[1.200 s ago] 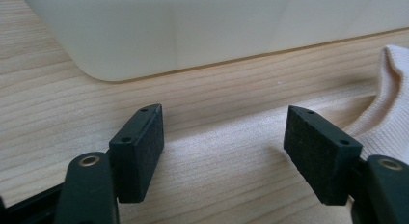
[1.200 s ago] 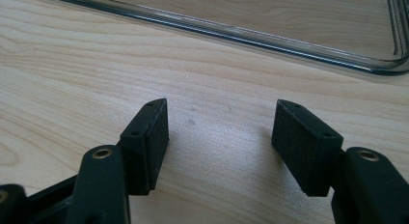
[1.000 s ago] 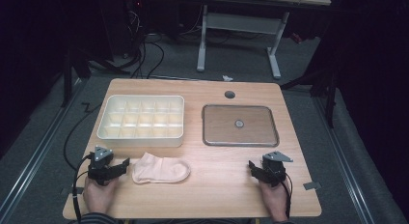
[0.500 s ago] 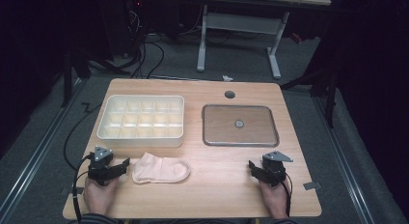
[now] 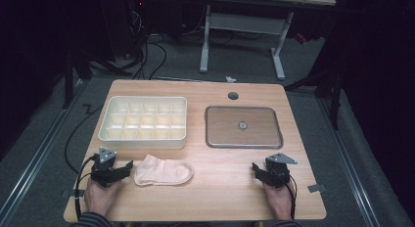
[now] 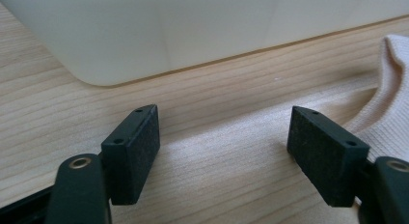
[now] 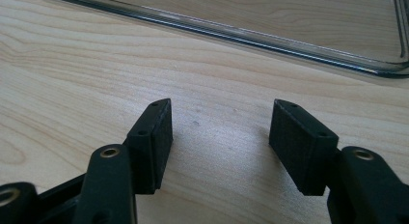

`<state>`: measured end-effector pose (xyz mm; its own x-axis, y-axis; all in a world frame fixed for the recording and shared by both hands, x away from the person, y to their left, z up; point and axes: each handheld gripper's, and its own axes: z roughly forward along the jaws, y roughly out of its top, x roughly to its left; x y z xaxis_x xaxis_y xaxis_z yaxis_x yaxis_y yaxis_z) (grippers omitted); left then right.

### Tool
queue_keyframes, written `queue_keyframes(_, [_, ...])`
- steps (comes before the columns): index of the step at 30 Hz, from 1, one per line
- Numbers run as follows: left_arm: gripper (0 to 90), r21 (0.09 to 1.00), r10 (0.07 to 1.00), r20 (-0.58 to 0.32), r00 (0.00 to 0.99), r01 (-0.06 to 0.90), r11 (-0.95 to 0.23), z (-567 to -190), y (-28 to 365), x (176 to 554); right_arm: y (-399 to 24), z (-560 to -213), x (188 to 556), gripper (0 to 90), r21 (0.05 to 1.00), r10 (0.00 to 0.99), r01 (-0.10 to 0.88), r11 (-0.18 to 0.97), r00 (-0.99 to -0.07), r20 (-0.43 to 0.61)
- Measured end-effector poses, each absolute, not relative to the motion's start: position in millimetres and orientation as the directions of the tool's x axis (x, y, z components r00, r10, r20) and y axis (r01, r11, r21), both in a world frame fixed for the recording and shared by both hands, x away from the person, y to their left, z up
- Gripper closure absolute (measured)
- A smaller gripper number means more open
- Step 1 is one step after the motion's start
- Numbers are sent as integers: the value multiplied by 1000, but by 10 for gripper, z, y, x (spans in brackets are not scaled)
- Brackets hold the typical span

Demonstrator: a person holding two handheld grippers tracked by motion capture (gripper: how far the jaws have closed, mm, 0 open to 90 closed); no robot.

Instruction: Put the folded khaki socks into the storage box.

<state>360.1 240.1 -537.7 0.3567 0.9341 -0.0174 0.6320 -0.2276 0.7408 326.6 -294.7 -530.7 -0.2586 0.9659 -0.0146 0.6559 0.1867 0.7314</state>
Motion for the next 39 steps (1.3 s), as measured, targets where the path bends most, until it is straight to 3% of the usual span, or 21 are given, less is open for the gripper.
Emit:
queue_keyframes(9, [295,752,936,-81,344,637,-169,-5372,2460,3566,-2911,-5303,3238,484,737,971,655,166,-241,-4])
queue_keyframes(18, [308,764,924,-81,374,618,-183,-5357,2464,3537,-2744,-5283,3221,528,760,962,626,178,-274,1])
queue_keyframes(24, [313,779,916,-162,366,617,-109,-5340,2492,3460,-2652,-5258,3229,585,766,960,623,159,-278,27])
queue_keyframes(29, [317,779,899,-215,382,622,-78,-5308,2494,3394,-2565,-5263,3238,591,765,952,625,158,-302,50])
queue_keyframes(39, [320,789,865,-205,459,600,-131,-5210,2285,3323,-2286,-5167,3252,592,787,916,578,214,-398,43])
